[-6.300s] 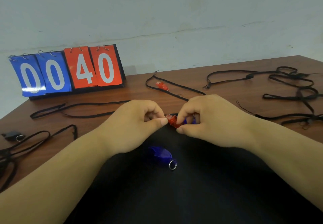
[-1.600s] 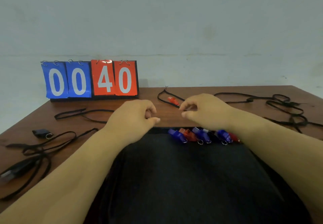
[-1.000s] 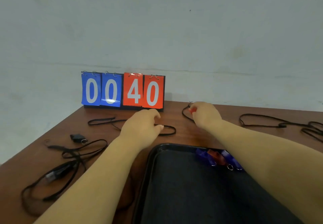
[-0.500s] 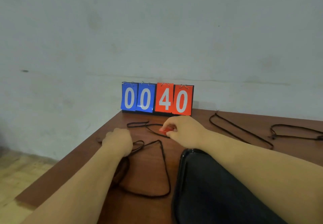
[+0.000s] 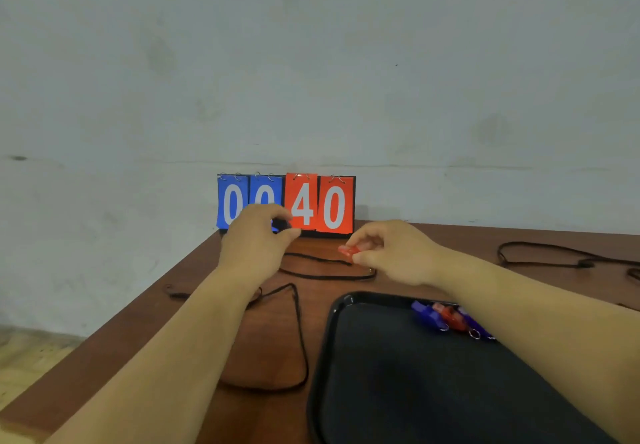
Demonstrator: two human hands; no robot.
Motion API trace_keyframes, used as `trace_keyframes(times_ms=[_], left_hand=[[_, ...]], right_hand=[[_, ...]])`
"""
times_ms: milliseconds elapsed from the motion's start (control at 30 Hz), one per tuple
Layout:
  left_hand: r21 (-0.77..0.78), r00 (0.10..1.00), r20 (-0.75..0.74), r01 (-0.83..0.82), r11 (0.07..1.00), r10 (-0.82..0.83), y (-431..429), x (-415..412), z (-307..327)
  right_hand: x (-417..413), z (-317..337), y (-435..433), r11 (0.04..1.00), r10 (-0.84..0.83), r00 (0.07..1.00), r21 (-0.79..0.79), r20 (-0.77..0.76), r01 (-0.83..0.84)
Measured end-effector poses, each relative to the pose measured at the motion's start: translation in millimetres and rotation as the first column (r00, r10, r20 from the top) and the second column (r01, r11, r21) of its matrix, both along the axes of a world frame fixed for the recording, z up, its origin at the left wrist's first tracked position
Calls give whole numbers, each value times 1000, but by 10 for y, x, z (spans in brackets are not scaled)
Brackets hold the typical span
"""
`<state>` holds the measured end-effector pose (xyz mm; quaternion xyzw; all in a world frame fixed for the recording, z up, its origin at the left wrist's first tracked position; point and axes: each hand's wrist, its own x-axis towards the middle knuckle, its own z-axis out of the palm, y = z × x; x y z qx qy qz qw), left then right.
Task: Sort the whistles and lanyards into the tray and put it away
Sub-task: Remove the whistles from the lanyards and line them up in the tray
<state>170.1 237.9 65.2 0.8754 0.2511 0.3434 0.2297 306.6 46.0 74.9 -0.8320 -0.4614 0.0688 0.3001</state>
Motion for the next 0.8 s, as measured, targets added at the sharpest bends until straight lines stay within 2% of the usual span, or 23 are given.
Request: trace_keyframes(times_ms=[100, 167, 200, 267, 300, 333, 367, 400, 500, 600, 700, 800], left_hand=[[-233, 966, 156, 237, 943, -204, -400, 94, 140], [-409, 927, 227, 369, 835, -299, -630, 194, 160], [-532, 893, 289, 450, 717, -346, -722, 257, 157], [-739, 823, 434, 558, 377, -367, -893, 400, 124], [-790, 806, 476, 568, 232, -352, -964, 472, 102], [-819, 804, 484, 555, 144, -346, -1039, 550, 85], [-841, 810, 465, 530, 106, -357, -1109, 620, 69], [-858, 822, 430, 501, 115, -374, -1159, 695, 36], [-876, 855, 299, 422, 234, -423, -1275, 876, -65], [-894, 861, 222, 367, 257, -457, -1305, 939, -177], [-879, 846, 131, 341, 335, -517, -1277, 896, -250], [-803, 847, 88, 372, 466, -524, -1301, 848, -273]], right_hand=[[57, 64, -372, 998, -41, 996, 43, -77, 44], [99, 70, -650, 991, -72, 982, 100, -175, 90], [125, 61, -785, 984, -86, 970, 131, -229, 118], [177, 20, -1037, 966, -104, 930, 187, -352, 178], [199, 3, -1143, 955, -107, 906, 209, -410, 208], [229, -12, -1232, 945, -114, 886, 227, -449, 237], [260, -23, -1299, 935, -123, 873, 241, -472, 262], [292, -40, -1348, 925, -127, 863, 256, -489, 281], [374, -117, -1419, 897, -128, 826, 292, -549, 333], [401, -234, -1460, 882, -121, 793, 302, -597, 361], [391, -307, -1500, 917, -145, 851, 254, -505, 307], [365, -357, -1506, 945, -164, 894, 192, -417, 263]])
